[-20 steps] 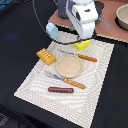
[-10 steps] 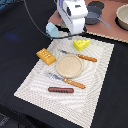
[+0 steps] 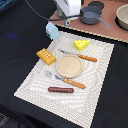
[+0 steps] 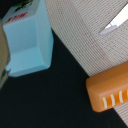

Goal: Interact with the objects in diverse but meaningful ways.

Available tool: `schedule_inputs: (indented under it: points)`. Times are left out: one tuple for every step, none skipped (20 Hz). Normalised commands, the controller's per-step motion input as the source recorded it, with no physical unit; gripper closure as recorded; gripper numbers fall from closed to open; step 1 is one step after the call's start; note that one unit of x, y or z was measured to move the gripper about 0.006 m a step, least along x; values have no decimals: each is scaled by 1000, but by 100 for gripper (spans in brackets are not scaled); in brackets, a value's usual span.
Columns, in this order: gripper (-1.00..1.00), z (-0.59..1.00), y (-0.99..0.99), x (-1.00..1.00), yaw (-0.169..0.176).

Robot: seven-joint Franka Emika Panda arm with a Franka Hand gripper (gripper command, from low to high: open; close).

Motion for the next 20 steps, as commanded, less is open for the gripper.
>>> schedule_inputs:
  points:
    - [-100, -240, 0, -777, 0]
    - [-100, -280, 0, -791, 0]
    - [-100, -334, -37, -766, 0]
    - [-100, -371, -63, -731, 0]
    - [-100, -400, -54, -700, 0]
    - [-100, -426, -69, -674, 0]
    - [-100, -463, -83, -691, 0]
    - [-100, -477, -46, -669, 0]
    - [-100, -451, -6, -603, 0]
    - [-100, -423, -11, -503, 0]
    - [-100, -377, -40, -397, 0]
    - [-100, -354, -60, -337, 0]
    - [-100, -331, -74, -243, 0]
    - [-100, -309, -71, -203, 0]
    - [-100, -254, -69, -189, 0]
    - [-100, -240, -34, -166, 0]
    - [-100, -217, -11, -151, 0]
    - [-100, -194, -11, -129, 0]
    - [-100, -189, 0, -94, 0]
    - [-100, -189, -6, -37, 0]
